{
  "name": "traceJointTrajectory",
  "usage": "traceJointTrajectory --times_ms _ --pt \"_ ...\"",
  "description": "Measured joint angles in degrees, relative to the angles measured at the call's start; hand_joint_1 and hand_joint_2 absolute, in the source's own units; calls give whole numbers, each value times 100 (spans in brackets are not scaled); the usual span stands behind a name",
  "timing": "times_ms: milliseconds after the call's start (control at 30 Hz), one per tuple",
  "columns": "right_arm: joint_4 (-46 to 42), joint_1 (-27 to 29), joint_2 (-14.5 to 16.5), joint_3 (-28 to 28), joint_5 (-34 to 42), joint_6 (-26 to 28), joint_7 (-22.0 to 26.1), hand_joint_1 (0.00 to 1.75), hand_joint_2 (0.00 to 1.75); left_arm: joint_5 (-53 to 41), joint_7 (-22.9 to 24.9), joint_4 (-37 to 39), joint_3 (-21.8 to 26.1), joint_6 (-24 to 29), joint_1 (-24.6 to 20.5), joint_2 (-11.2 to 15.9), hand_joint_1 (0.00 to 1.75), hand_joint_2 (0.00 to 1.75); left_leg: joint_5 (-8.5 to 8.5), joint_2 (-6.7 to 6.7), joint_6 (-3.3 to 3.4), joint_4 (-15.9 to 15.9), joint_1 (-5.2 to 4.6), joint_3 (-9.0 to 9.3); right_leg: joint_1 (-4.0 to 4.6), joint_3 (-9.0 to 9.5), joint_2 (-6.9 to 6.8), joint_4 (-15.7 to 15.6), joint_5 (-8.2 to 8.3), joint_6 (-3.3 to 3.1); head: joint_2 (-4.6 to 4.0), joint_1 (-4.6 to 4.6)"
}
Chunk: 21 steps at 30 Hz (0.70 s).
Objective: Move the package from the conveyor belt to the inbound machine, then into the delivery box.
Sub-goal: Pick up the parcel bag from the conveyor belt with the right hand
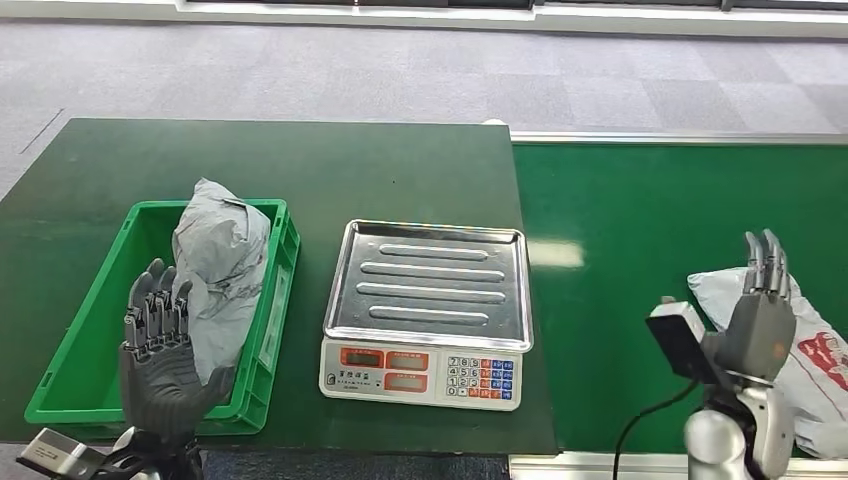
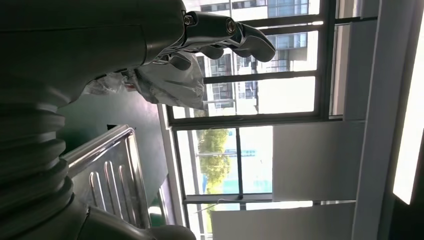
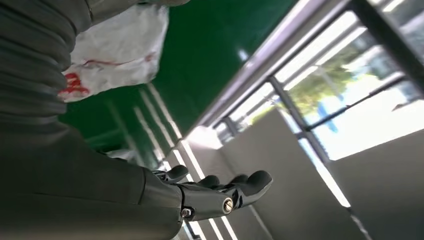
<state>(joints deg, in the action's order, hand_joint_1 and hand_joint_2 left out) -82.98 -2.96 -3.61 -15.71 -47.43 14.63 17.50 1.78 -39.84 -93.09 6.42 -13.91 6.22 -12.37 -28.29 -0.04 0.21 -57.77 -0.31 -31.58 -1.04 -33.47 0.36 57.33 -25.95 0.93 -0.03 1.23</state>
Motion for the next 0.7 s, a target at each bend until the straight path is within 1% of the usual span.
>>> traceJointTrajectory --times_ms 33,100,133,167,233,300,400,467,533,600,667,700 --pt "713 -417 -365 -168 -104 13 -142 0 175 60 -7 9 -11 15 -27 1 0 175 4 -1 13 -3 -6 -2 -5 1 -3 -2 7 8 1 1" --pt "2150 -1151 -1070 -486 -155 60 -137 0 175 139 -22 28 -34 51 -62 6 0 175 11 -21 38 -9 -17 -7 -14 7 -25 -8 13 19 1 0" --pt "2712 -1406 -1325 -597 -149 111 -81 0 175 159 -30 36 -41 68 -66 9 0 175 13 -32 44 -10 -18 -8 -14 11 -38 -10 13 21 1 -1" --pt "3198 -1599 -1517 -682 -119 179 -14 0 175 167 -33 41 -45 84 -67 11 0 175 13 -38 44 -11 -17 -8 -12 15 -44 -13 13 21 0 -1" --pt "3940 -1823 -1735 -820 -4 307 185 0 175 168 -36 48 -63 103 -80 14 0 175 12 -38 43 -10 -16 -10 -12 13 -42 -13 12 23 1 -1" --pt "4436 -1945 -1835 -963 183 291 420 0 175 163 -36 53 -82 108 -97 15 0 175 11 -36 43 -7 -17 -14 -14 5 -39 -11 9 25 1 0" --pt "4816 -2110 -1918 -1171 425 124 617 0 175 140 -36 85 -99 108 -110 15 0 175 9 -31 40 -1 -16 -16 -13 -3 -32 -10 6 23 1 -1" --pt "4977 -2201 -1966 -1259 417 111 568 0 175 128 -36 116 -114 108 -112 15 0 175 9 -30 39 0 -16 -16 -12 -4 -30 -10 4 23 1 0" --pt "5141 -2284 -2011 -1297 204 154 218 0 175 120 -36 145 -120 106 -119 15 0 175 9 -30 39 0 -15 -15 -12 -3 -30 -10 2 24 1 1" --pt "5356 -2360 -2067 -1297 -186 -5 -554 0 175 115 -35 174 -120 88 -139 16 0 175 9 -31 39 0 -15 -15 -12 -2 -31 -10 1 25 0 0" --pt "5628 -2408 -2147 -1271 -547 -648 -1441 0 175 115 -34 215 -124 47 -183 22 0 175 9 -32 40 0 -16 -14 -13 0 -32 -12 1 26 0 -1" --pt "5772 -2408 -2189 -1246 -685 -1131 -1811 0 175 112 -34 252 -129 21 -220 31 0 175 9 -33 40 0 -16 -14 -13 1 -34 -12 1 26 0 -1"
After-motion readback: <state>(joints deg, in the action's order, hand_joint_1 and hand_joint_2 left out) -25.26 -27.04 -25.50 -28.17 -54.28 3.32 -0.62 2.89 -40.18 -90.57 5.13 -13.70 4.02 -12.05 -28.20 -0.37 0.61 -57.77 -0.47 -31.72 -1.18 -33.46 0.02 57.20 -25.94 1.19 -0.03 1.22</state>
